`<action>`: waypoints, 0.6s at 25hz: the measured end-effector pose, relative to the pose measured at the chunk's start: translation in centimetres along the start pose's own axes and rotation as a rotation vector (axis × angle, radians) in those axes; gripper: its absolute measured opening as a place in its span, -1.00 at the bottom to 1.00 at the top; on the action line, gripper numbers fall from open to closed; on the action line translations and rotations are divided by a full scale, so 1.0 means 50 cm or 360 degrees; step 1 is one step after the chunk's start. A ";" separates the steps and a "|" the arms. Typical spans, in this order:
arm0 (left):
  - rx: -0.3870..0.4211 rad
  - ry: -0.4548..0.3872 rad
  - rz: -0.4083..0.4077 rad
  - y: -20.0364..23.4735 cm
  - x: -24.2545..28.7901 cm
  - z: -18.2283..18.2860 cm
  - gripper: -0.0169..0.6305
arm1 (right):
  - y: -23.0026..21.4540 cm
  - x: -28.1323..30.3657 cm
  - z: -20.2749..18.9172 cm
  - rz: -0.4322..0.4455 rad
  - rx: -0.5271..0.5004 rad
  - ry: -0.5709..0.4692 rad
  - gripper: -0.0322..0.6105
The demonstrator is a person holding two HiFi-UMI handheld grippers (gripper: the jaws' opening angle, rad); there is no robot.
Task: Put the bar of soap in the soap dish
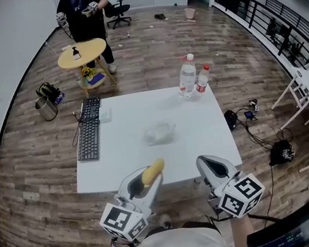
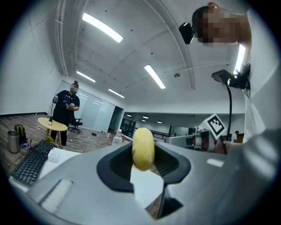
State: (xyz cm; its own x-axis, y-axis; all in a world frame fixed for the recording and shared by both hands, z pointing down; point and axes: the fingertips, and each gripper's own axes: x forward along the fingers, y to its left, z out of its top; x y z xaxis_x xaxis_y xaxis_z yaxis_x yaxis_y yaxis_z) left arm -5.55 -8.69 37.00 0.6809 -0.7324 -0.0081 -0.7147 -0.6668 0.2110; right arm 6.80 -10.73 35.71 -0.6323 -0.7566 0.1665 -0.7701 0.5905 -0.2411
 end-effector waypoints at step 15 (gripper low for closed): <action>-0.0037 0.0033 -0.0031 0.035 -0.004 -0.003 -0.55 | 0.004 0.016 -0.006 -0.0080 0.0036 0.0027 -0.89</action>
State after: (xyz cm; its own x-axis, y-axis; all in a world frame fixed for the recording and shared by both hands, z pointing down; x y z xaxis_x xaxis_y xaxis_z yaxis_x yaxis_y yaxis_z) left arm -6.89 -9.69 37.52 0.6980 -0.7161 0.0077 -0.6976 -0.6774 0.2334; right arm 6.11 -11.13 36.09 -0.5942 -0.7802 0.1953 -0.7991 0.5451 -0.2536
